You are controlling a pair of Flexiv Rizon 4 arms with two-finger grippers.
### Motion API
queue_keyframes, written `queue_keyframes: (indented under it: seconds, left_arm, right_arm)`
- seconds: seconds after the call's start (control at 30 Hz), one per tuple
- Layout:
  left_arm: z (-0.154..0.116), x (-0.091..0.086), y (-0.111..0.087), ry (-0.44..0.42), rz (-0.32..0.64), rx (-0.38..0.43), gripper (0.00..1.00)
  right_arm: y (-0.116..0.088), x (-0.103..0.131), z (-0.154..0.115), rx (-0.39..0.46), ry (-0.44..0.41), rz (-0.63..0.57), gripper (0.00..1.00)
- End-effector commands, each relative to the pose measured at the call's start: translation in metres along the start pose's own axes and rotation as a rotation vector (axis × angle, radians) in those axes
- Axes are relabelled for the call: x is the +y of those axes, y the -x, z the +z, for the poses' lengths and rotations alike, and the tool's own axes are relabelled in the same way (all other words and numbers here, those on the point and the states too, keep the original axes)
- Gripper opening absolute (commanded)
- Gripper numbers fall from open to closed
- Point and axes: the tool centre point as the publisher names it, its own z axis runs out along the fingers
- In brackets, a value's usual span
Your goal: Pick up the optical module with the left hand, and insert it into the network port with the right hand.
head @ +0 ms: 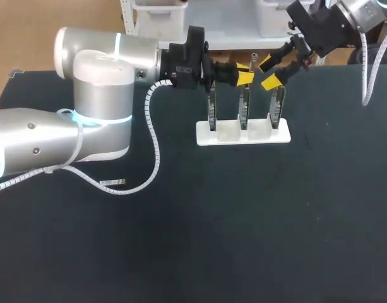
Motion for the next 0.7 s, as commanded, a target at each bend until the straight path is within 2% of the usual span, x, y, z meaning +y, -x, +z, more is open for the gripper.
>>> queue_keyframes:
  seconds: [0.03, 0.23, 0.7]
  left_arm:
    - [0.001, 0.002, 0.000, -0.002, 0.001, 0.000, 0.00]
    - [0.001, 0.002, 0.000, -0.002, 0.001, 0.000, 0.00]
    - [0.001, 0.002, 0.000, -0.002, 0.001, 0.000, 0.00]
  right_arm:
    - [-0.002, 0.005, -0.004, 0.007, -0.028, 0.000, 1.00]
    - [0.003, 0.008, -0.012, 0.038, -0.027, -0.040, 1.00]
    - [0.020, 0.016, -0.015, 0.040, -0.025, -0.105, 1.00]
